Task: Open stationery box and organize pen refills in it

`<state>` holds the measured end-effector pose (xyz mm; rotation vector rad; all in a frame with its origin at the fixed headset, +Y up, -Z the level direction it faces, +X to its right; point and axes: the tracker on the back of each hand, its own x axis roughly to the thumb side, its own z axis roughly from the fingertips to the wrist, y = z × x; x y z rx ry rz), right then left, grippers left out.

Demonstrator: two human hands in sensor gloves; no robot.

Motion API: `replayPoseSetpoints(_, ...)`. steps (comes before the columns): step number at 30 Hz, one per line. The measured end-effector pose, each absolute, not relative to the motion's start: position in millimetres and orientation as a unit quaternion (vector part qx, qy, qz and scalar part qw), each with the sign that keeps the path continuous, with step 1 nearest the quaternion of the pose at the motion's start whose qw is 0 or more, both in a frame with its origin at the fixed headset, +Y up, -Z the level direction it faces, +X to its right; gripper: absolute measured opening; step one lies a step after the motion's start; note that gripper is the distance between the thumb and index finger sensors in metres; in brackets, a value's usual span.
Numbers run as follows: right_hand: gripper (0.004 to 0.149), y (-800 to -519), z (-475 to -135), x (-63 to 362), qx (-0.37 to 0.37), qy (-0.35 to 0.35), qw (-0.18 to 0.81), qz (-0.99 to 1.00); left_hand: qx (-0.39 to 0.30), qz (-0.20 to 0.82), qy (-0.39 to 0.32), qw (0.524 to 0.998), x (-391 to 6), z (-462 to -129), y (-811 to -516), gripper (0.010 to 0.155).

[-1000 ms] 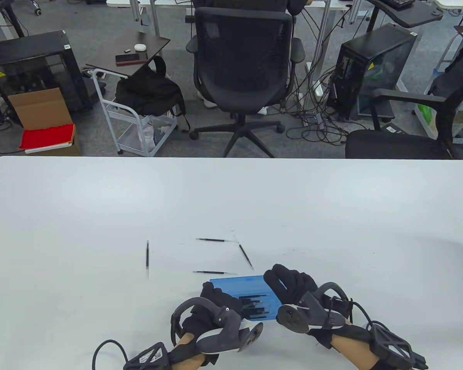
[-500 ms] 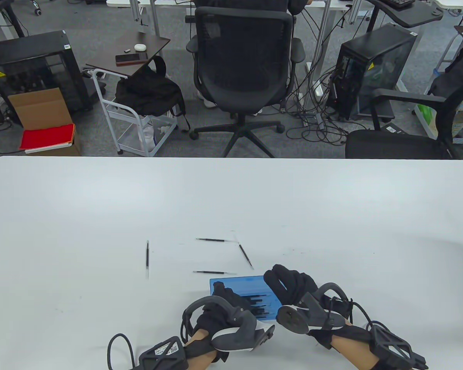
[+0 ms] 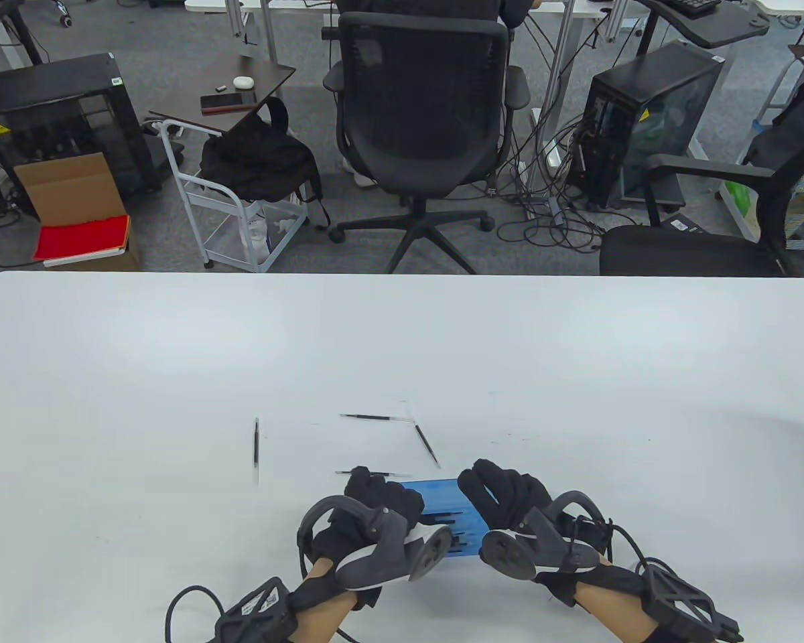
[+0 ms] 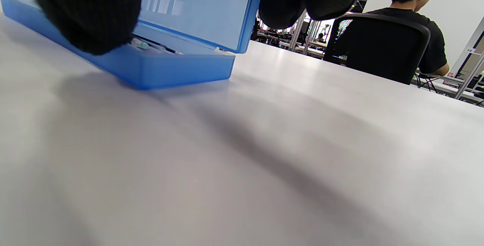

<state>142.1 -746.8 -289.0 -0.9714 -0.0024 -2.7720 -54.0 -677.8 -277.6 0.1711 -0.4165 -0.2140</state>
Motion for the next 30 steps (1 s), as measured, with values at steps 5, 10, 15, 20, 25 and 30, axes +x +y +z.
replayPoseSetpoints(5,0.113,-746.8,-289.0,142.1,-0.329,-0.001,0.102,-0.939,0.087,-0.090,-0.146,0.981,-79.2,-301.8,-672.5,0.046)
replayPoseSetpoints(10,0.113,-746.8,-289.0,142.1,-0.329,-0.001,0.102,-0.939,0.052,-0.080,-0.097,0.991,-98.8,-329.3,-689.2,0.045)
replayPoseSetpoints(15,0.113,-746.8,-289.0,142.1,-0.329,-0.001,0.102,-0.939,0.017,-0.097,-0.073,0.993,-106.3,-348.9,-714.3,0.047)
replayPoseSetpoints(20,0.113,-746.8,-289.0,142.1,-0.329,-0.001,0.102,-0.939,0.000,-0.101,-0.071,0.992,-105.2,-360.1,-731.1,0.047)
replayPoseSetpoints(25,0.113,-746.8,-289.0,142.1,-0.329,-0.001,0.102,-0.939,-0.016,-0.112,-0.081,0.990,-99.4,-367.6,-741.8,0.047)
replayPoseSetpoints(30,0.113,-746.8,-289.0,142.1,-0.329,-0.001,0.102,-0.939,-0.031,-0.110,-0.094,0.989,-94.4,-373.1,-748.0,0.046)
